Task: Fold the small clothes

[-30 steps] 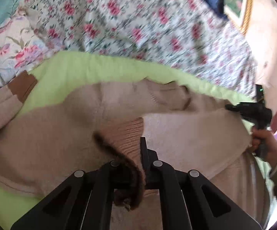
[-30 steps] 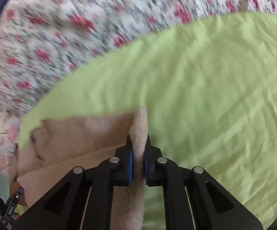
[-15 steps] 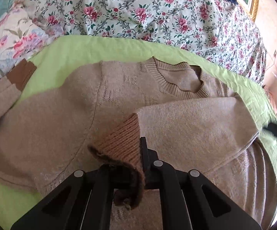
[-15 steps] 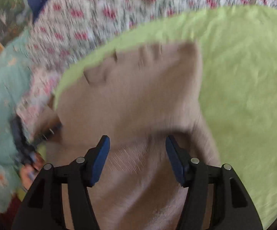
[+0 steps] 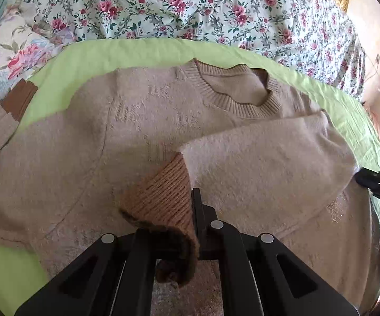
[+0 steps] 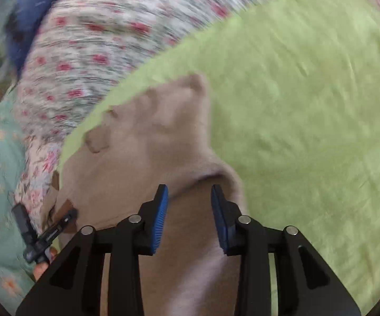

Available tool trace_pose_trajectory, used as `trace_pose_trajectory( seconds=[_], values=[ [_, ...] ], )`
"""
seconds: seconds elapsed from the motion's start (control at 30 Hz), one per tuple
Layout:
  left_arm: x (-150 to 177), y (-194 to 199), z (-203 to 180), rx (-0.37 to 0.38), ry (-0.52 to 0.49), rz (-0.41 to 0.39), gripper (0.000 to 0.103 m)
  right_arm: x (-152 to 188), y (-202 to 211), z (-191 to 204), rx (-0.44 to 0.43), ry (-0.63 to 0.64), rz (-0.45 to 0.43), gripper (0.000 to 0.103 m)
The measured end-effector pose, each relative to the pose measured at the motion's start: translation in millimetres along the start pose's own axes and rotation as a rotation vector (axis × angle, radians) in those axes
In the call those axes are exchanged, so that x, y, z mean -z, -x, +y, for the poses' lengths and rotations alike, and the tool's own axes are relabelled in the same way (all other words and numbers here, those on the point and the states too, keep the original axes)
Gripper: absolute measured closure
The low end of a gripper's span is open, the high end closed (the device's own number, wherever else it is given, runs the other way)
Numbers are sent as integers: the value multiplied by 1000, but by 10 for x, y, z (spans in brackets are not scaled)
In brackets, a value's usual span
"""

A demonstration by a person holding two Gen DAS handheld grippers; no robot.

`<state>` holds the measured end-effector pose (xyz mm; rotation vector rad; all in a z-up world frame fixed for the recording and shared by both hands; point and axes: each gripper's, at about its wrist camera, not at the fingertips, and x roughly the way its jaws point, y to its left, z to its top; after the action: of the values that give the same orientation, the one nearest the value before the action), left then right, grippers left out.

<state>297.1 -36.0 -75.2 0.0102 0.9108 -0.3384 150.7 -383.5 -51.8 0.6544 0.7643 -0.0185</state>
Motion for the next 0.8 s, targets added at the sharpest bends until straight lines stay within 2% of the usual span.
trace_pose_trajectory(
  seconds=[0.07,0.1,0.17,0.23,0.27,0.3,0.33,0.37,0.4,0.43,0.47,0.57,0.73,0.8],
  values=[
    [7,3,41,18,15,3,98,-116,-34,216,-54,54,-28,58],
    [8,-5,54,22,23,6,98,-208,-154,314,-57,82,-26,47],
    [2,-25,56,19,29,15,98,-387,-506,351,-23,113,18,39],
    [-3,-26,41,11,26,16,98,-545,-930,191,113,102,91,41],
    [-1,-18,43,9,25,15,98,-579,-999,66,171,97,89,46],
    [4,-10,61,8,26,16,97,-616,-1012,-2,177,90,67,60],
    [11,-5,91,4,29,18,95,-641,-981,-66,175,70,55,65],
    [22,0,128,1,32,23,94,-655,-908,-128,158,25,51,65],
    [43,15,177,-2,35,29,94,-647,-845,-132,166,9,42,58],
    [61,38,216,0,37,29,94,-615,-735,-124,211,3,23,53],
    [90,78,261,1,37,28,93,-575,-636,-113,204,1,6,44],
    [197,233,396,-27,40,30,90,-359,-374,-5,77,-16,0,44],
    [283,647,675,-86,84,-22,90,83,-120,408,-40,61,33,40],
    [224,747,794,-120,89,-36,84,263,-113,585,-87,87,76,37]
  ],
)
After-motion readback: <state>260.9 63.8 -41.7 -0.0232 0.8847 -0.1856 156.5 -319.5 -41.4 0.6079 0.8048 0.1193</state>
